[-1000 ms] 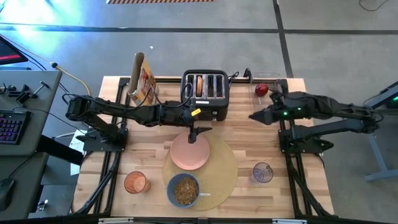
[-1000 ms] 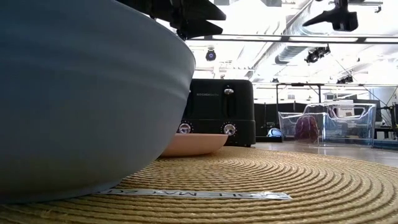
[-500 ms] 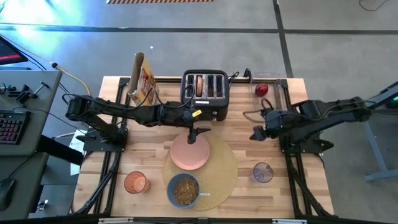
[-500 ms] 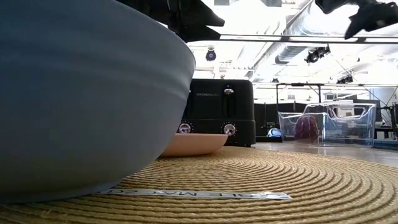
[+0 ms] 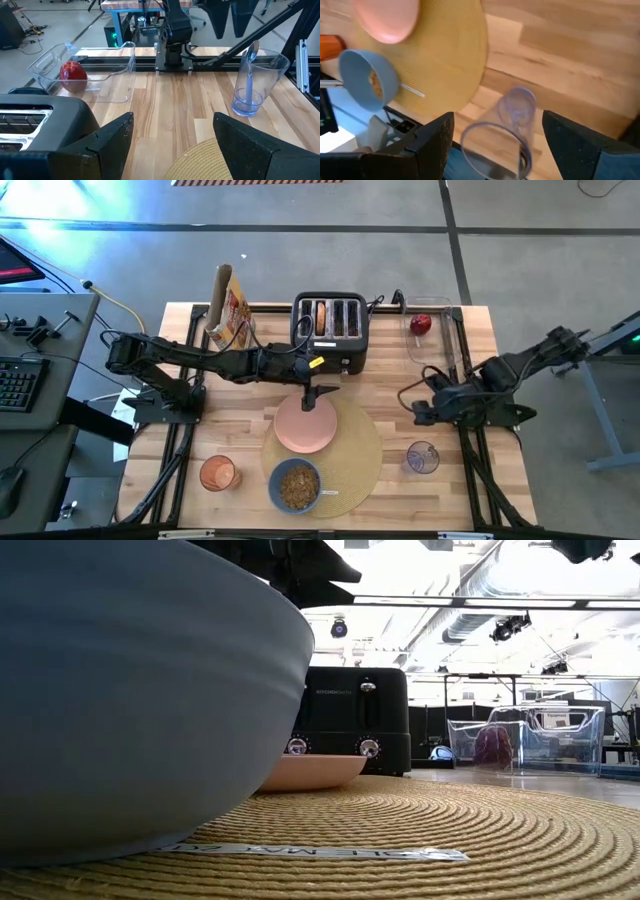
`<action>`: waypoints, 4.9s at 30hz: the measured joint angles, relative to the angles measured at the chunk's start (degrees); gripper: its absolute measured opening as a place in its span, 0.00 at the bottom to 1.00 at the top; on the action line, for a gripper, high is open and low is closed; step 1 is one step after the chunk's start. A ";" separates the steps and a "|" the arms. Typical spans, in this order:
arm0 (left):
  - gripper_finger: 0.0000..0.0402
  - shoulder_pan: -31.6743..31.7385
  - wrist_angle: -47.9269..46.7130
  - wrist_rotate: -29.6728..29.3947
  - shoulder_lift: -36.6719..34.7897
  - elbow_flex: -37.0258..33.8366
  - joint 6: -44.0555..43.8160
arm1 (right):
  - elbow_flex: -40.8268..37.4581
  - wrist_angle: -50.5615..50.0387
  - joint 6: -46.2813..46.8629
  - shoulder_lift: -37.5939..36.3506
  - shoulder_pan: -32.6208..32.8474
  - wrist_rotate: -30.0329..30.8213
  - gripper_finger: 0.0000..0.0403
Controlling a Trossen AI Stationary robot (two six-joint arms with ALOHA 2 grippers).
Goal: Arrange a breakfast setting
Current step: Put the spoon on the bottom right of the place mat
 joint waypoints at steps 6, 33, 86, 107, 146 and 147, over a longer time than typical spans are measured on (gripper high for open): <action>0.66 0.00 -0.12 -0.04 0.00 0.00 0.07 | 0.00 -1.06 8.19 1.21 7.34 2.20 0.70; 0.66 0.00 -0.23 -0.05 0.00 0.00 0.12 | 0.00 1.66 15.94 11.52 17.00 -0.72 0.48; 0.66 -0.01 -0.33 -0.27 0.00 -0.02 0.11 | 4.02 -2.25 17.04 11.67 16.99 1.48 0.01; 0.66 0.00 -0.49 -0.28 0.00 -0.02 0.11 | 4.02 -2.65 14.45 11.67 16.99 1.23 0.01; 0.66 0.02 -1.21 -0.28 0.02 -0.04 2.70 | 3.98 -10.64 12.40 11.67 16.94 -2.92 0.01; 0.66 0.02 -1.21 -0.28 0.02 -0.04 2.69 | 3.98 -10.69 12.56 11.67 16.94 -2.92 0.01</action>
